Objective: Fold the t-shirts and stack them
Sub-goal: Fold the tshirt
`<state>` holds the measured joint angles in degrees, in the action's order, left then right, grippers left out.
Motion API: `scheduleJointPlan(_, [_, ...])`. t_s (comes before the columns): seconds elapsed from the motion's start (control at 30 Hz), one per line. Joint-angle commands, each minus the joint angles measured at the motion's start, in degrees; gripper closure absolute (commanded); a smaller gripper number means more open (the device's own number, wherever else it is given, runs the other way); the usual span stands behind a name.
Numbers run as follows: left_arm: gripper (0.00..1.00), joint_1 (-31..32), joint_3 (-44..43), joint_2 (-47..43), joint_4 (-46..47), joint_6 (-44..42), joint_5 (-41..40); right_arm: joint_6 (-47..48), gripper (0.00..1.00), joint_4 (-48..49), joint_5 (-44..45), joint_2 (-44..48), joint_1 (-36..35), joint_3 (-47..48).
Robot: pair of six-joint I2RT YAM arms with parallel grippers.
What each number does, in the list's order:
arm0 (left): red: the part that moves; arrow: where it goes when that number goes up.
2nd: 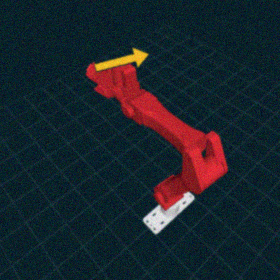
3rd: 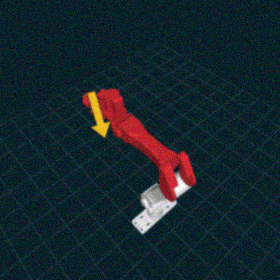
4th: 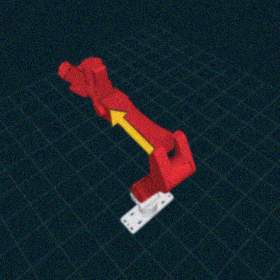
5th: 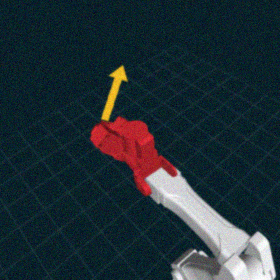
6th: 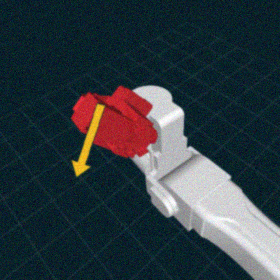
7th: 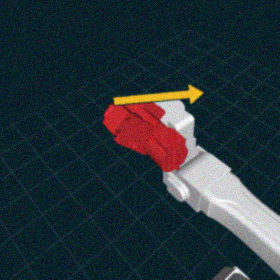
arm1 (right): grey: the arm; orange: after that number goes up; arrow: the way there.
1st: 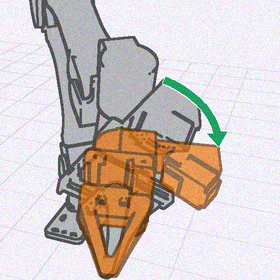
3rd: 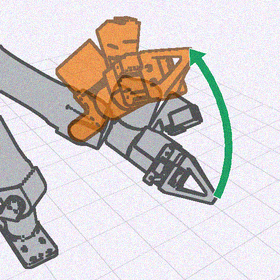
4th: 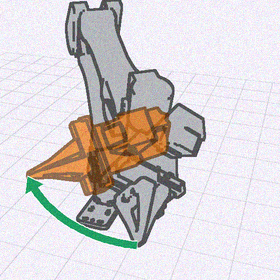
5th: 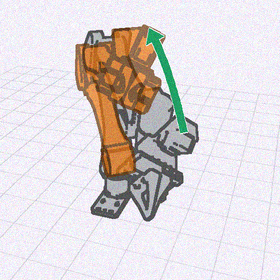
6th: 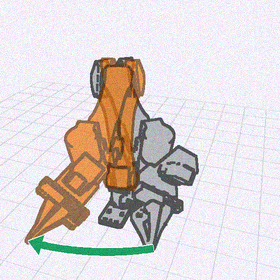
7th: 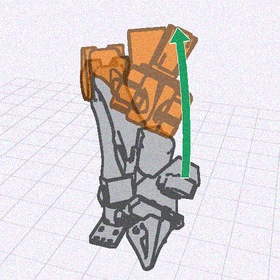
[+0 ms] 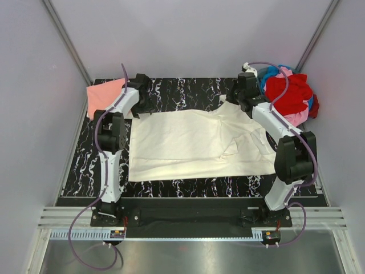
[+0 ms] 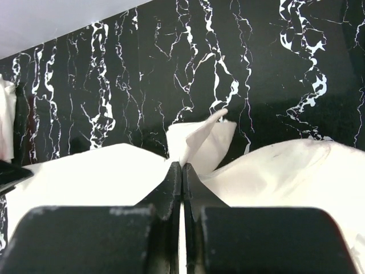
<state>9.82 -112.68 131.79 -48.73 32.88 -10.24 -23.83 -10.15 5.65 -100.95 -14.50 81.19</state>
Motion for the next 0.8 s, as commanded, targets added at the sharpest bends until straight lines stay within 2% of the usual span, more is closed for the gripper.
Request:
scheduleJointPlan(0.0, [0.35, 0.02, -5.87, 2.77, -3.03, 1.48, -4.44, 0.02, 1.00, 4.44, -0.20, 5.67, 0.00, -1.46])
scheduleJointPlan(0.2, [0.35, -0.16, -12.64, 8.31, -6.99, 2.27, -6.81, 0.02, 1.00, 5.85, -0.11, 9.45, 0.00, -6.12])
scheduleJointPlan(0.33, [0.36, -0.68, -9.15, 6.12, -2.71, 2.97, -6.11, -0.33, 1.00, 6.81, -0.46, 11.47, 0.00, -9.02])
scheduleJointPlan(0.43, [0.35, -1.30, -1.94, 0.50, 2.05, 3.76, -5.41, -0.07, 1.00, 6.90, -0.46, 12.35, 0.00, -10.43])
scheduleJointPlan(0.77, [0.35, -2.18, -3.60, -1.70, 2.67, 6.31, -4.17, 0.10, 1.00, 6.81, -1.34, 12.27, 0.00, -12.10])
